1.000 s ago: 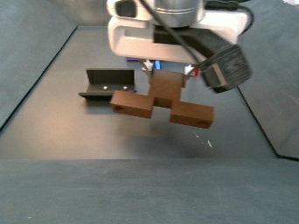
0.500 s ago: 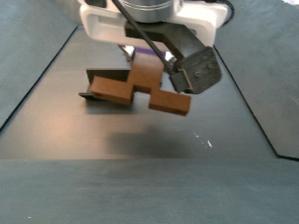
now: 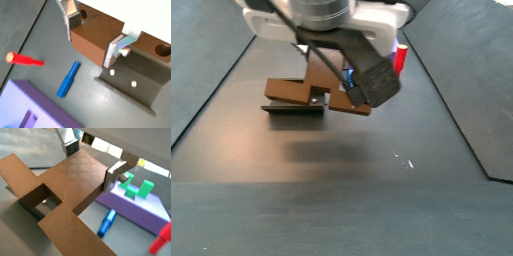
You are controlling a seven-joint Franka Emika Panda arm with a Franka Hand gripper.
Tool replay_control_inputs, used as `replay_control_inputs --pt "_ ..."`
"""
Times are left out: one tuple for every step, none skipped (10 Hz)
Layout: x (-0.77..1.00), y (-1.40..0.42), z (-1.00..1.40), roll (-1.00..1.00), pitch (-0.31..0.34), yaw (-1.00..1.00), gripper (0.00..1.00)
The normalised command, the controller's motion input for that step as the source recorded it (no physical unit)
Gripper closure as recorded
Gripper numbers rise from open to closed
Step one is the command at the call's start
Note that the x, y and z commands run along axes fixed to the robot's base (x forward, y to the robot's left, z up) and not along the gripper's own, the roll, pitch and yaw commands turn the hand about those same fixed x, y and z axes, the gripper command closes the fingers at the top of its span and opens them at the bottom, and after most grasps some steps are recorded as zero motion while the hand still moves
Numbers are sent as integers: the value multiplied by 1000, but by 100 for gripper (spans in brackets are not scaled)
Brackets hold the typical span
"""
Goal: Pick up the brown object. Move up. Place the brown object on the fixture. Regrasp the brown object. Move to above the board. Insert the brown object.
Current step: Place the brown object on the fixture.
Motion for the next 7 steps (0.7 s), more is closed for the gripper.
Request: replay_control_inputs --pt "443 -223 0 -577 180 0 100" --pt "386 -180 0 -620 109 0 100" --pt "426 -189 0 -634 134 0 100" --pt "371 -169 0 -634 103 0 100" --pt "429 -169 0 -589 114 -3 100" --pt "371 -37 0 -654 23 -69 100" --pt "340 0 -123 -483 0 -109 100"
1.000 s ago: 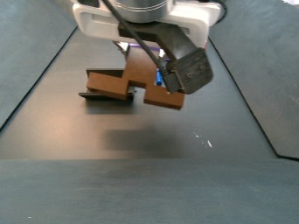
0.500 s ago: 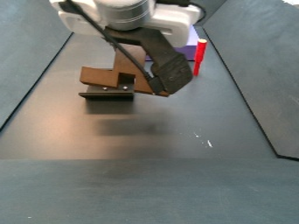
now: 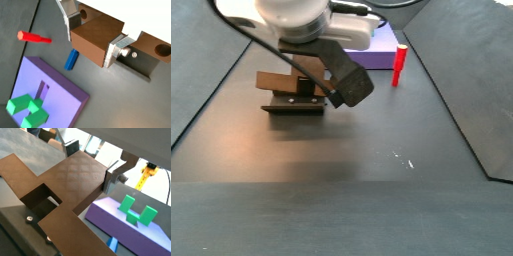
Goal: Pick up the brown object. Move up. Place the brown object on the fixture. Regrasp the brown object. Move to above the board. Insert the brown object.
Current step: Place the brown object on the fixture.
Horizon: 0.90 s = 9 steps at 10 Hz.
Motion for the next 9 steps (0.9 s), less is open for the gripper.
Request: replay_control_inputs --pt "160 0 -154 -251 0 -86 100" --pt "0 0 -74 -9 0 -17 100" --pt "249 -23 -229 0 129 -189 100" --pt "569 -103 -177 0 320 -311 100" --pt "540 -103 -200 0 357 -311 100" --pt "571 -94 -174 0 409 -277 100" --pt "529 -97 -137 0 400 -274 100" --pt "577 -83 -43 0 414 -237 100" --pt "666 -63 0 -29 371 -180 100"
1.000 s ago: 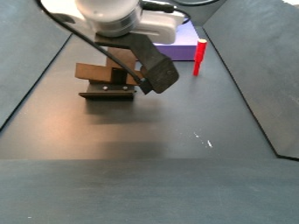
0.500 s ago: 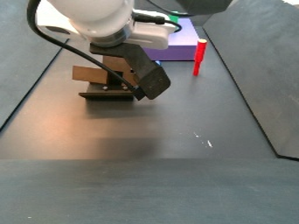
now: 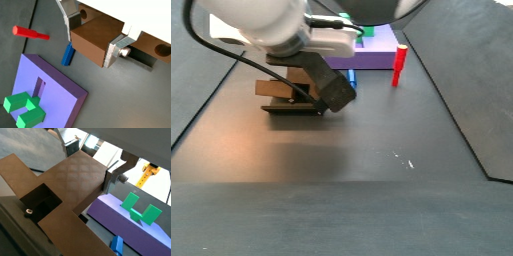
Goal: Pick up the brown object. Move up. Place the brown object on the fixture. Regrasp the brown object. Move to above the board. Insert the brown object.
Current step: Place the brown object on the fixture.
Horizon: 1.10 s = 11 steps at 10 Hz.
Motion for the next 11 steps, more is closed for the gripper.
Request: replay_control_inputs --pt "771 -106 11 -51 269 -160 100" --pt "720 -49 0 -140 169 -151 100" --pt "740 0 0 -229 123 -177 100" --pt "577 71 -209 -231 0 -166 100" --pt "609 200 -163 -280 0 -94 100" --pt "546 231 -163 -194 0 0 100" --pt "506 234 -131 -166 6 66 100" --pt "563 77 -66 -80 40 269 100" --pt "680 -97 -71 20 100 214 100" --pt "740 -186 -146 117 246 51 100" --pt "749 -163 -191 131 229 23 100"
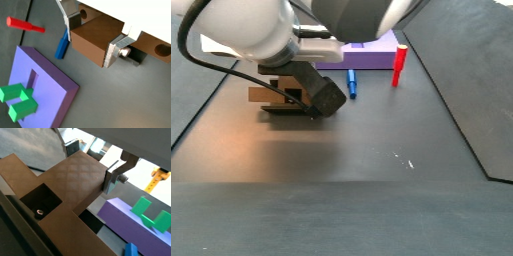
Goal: Pick up the brown object. Move up. Place the brown object on the fixture. Regrasp the brown object. Move to above the board. Insert the brown object.
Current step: Place the brown object on the fixture.
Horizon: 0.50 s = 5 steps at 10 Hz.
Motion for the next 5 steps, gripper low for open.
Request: replay_control_inputs --pt "751 -123 -240 163 271 23 100" --pt "723 0 -143 240 294 0 100" --pt "629 0 -60 186 289 0 100" --pt "434 3 -103 71 223 0 100" --pt "403 0 -123 0 166 0 100"
